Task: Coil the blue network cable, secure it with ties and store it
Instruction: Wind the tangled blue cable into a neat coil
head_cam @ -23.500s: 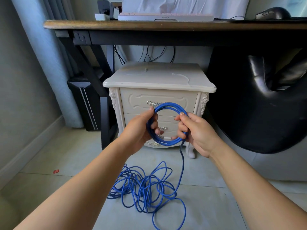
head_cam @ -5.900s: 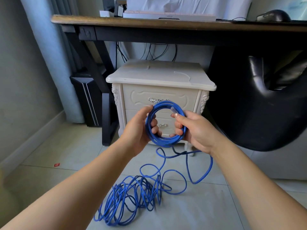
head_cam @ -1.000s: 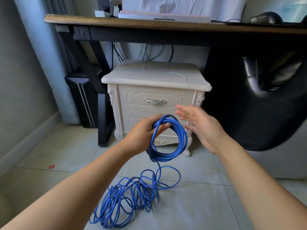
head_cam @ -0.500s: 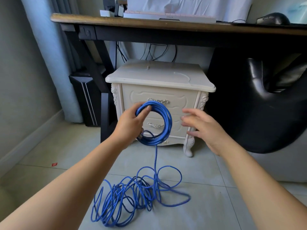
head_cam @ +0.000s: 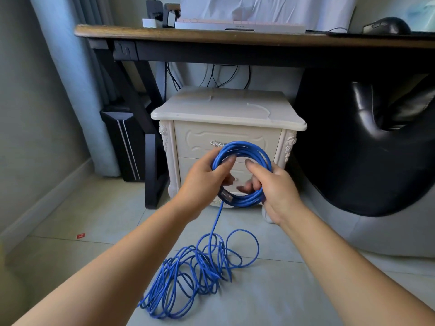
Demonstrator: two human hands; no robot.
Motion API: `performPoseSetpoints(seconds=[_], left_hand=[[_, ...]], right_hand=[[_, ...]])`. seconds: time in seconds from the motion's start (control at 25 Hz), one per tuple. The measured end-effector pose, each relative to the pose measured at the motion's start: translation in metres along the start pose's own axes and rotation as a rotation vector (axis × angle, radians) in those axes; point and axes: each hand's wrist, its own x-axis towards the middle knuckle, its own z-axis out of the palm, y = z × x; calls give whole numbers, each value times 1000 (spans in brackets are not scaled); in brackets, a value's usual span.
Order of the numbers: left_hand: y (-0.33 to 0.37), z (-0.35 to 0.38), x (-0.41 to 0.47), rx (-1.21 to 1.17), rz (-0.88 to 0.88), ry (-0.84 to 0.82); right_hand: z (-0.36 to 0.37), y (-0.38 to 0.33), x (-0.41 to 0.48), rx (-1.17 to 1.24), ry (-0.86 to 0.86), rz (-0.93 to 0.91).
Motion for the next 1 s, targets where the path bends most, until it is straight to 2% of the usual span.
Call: performPoseSetpoints(seconds=[0.08, 0.2, 0.28, 0.4, 0.52, 0.68, 0.84, 1.0], left_hand=[[0, -8, 1, -16, -44, -112], [5, -17, 2, 43, -36, -171], [9, -12, 2, 198, 26, -180], [2, -4, 2, 564, 103, -170], [-3, -3, 3, 556, 95, -126], [-2, 0, 2, 576, 148, -107], [-4, 3, 1, 556, 92, -123], [-8, 2, 8, 531, 63, -18]], right_hand=[[-4, 1, 2, -182, 28, -13], [-6, -2, 0, -624, -45, -91], [-1, -3, -4, -861, -114, -168], [7, -4, -9, -1103, -155, -237], [5, -4, -8, -1048, -97, -275], [2, -8, -11, -883, -24, -221], [2, -7, -8, -806, -19, -236], [-3, -13, -4, -388, -159, -32]])
